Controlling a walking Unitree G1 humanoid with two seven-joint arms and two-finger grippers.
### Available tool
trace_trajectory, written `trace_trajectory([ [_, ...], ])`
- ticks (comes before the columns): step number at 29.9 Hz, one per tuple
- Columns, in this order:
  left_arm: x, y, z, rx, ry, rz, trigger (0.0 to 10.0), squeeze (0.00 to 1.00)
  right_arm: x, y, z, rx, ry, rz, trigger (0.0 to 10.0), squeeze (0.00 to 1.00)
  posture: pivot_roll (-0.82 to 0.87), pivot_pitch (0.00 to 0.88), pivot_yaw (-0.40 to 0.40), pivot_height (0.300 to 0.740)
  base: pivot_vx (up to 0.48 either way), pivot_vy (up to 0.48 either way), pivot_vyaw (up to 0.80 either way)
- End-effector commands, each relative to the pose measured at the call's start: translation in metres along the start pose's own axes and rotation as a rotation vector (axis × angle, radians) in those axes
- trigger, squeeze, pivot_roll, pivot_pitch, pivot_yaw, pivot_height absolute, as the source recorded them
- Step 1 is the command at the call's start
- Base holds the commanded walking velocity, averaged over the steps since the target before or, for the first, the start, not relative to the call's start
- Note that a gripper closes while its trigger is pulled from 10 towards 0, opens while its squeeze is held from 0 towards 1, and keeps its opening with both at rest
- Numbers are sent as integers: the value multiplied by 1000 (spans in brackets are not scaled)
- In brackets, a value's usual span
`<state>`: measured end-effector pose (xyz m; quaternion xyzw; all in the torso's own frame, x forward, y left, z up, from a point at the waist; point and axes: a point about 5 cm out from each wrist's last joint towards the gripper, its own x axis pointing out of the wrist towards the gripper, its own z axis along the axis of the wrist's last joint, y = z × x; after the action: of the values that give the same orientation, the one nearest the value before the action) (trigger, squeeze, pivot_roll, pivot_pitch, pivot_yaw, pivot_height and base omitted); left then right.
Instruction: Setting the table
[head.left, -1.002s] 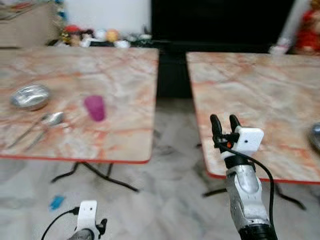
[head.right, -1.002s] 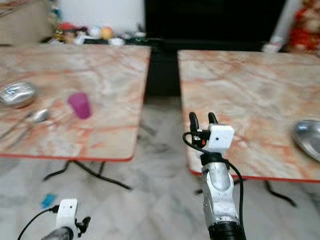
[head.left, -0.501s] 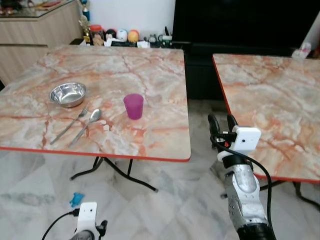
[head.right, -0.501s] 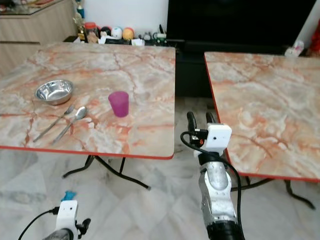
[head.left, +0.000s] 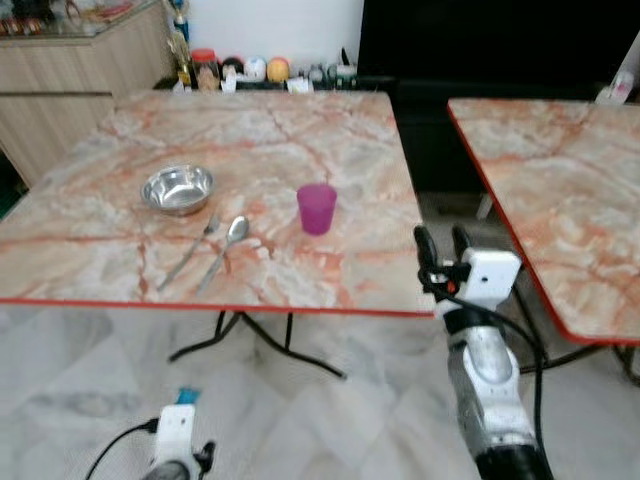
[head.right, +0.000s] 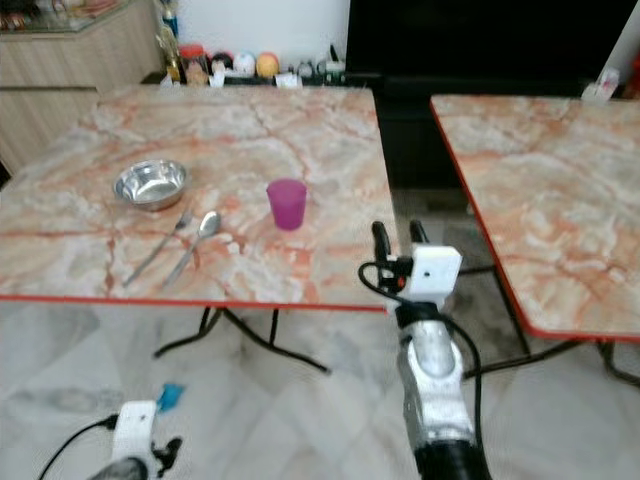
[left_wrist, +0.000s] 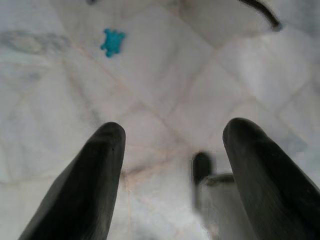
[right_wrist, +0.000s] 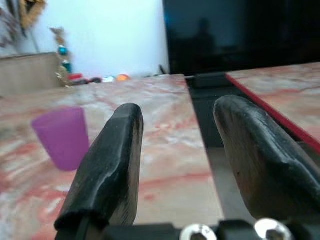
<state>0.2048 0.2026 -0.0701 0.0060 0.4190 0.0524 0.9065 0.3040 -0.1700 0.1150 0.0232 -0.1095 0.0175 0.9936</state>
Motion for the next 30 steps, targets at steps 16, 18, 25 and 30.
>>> trace_trajectory([
  [16, -1, 6, -4, 6, 17, 15, 10000, 0, 5, 6, 5, 11, -20, 11, 10000, 0, -15, 0, -4, 740, 0, 333, 0],
  [18, -1, 6, -4, 6, 17, 15, 10000, 0, 5, 6, 5, 11, -20, 11, 10000, 0, -16, 0, -4, 740, 0, 332, 0],
  [25, -1, 6, -5, 7, 18, 15, 10000, 0, 6, 6, 5, 12, -21, 12, 10000, 0, -16, 0, -4, 740, 0, 332, 0],
  [30, -1, 7, -5, 11, 19, 15, 10000, 0, 8, 7, 6, 11, -25, 13, 10000, 0, -20, 0, -1, 740, 0, 332, 0],
])
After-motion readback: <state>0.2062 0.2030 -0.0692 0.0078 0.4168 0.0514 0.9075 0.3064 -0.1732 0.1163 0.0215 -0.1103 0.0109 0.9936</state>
